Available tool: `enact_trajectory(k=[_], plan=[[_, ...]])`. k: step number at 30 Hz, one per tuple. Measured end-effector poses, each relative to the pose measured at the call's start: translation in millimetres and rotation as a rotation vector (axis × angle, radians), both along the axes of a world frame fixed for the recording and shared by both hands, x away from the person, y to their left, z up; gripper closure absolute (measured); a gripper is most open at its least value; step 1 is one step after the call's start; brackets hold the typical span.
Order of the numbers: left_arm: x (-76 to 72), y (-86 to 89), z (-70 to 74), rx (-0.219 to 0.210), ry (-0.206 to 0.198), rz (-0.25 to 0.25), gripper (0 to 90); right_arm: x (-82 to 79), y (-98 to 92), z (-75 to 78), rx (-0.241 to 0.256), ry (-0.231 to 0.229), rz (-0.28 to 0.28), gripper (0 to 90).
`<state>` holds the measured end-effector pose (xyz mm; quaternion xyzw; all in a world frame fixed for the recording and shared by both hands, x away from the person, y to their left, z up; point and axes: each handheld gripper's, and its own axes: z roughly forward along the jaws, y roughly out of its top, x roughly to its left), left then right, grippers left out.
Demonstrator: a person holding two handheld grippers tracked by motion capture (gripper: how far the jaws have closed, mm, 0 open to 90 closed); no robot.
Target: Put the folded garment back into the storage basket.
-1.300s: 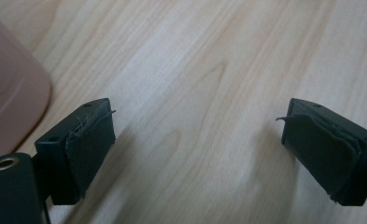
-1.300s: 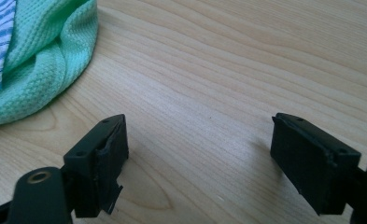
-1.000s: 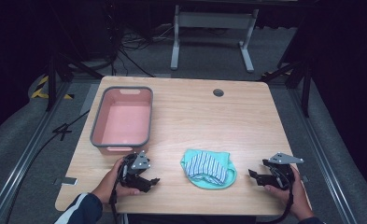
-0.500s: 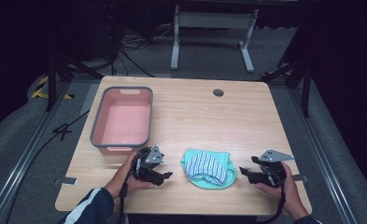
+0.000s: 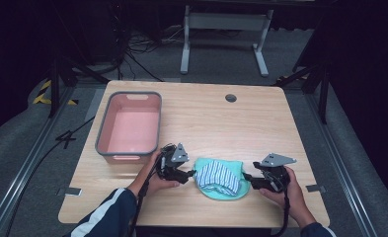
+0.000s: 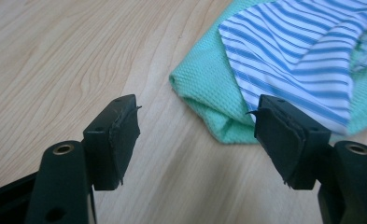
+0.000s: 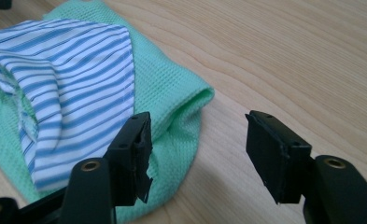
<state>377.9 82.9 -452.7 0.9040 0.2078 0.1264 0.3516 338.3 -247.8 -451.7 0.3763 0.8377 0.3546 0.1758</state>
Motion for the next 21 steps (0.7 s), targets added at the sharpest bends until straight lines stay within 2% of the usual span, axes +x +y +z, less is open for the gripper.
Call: enact_trajectory(k=[7, 13, 17, 19, 20, 21], plan=[[14.4, -17.7, -10.3, 0.009, 0.007, 0.02, 31.9, 14.5, 12.0, -3.8, 0.01, 0.031, -0.02, 46.1], [20.2, -26.5, -19.3, 0.016, 0.024, 0.011, 30.7, 21.3, 24.7, -11.2, -0.027, 0.048, -0.019, 46.4], [21.3, -26.8, -21.2, 0.008, 0.03, 0.006, 30.0, 22.6, 26.1, -15.2, -0.033, 0.062, -0.02, 46.2], [23.3, -24.9, -23.2, -0.013, 0.059, 0.006, 30.1, 24.2, 22.6, -17.8, -0.013, 0.067, -0.033, 43.3], [23.3, -24.9, -23.2, -0.013, 0.059, 0.006, 30.9, 24.2, 22.6, -17.8, -0.013, 0.067, -0.033, 43.3], [24.9, -23.5, -24.5, -0.032, 0.086, 0.007, 30.9, 24.6, 21.9, -18.3, -0.015, 0.063, -0.034, 42.4]])
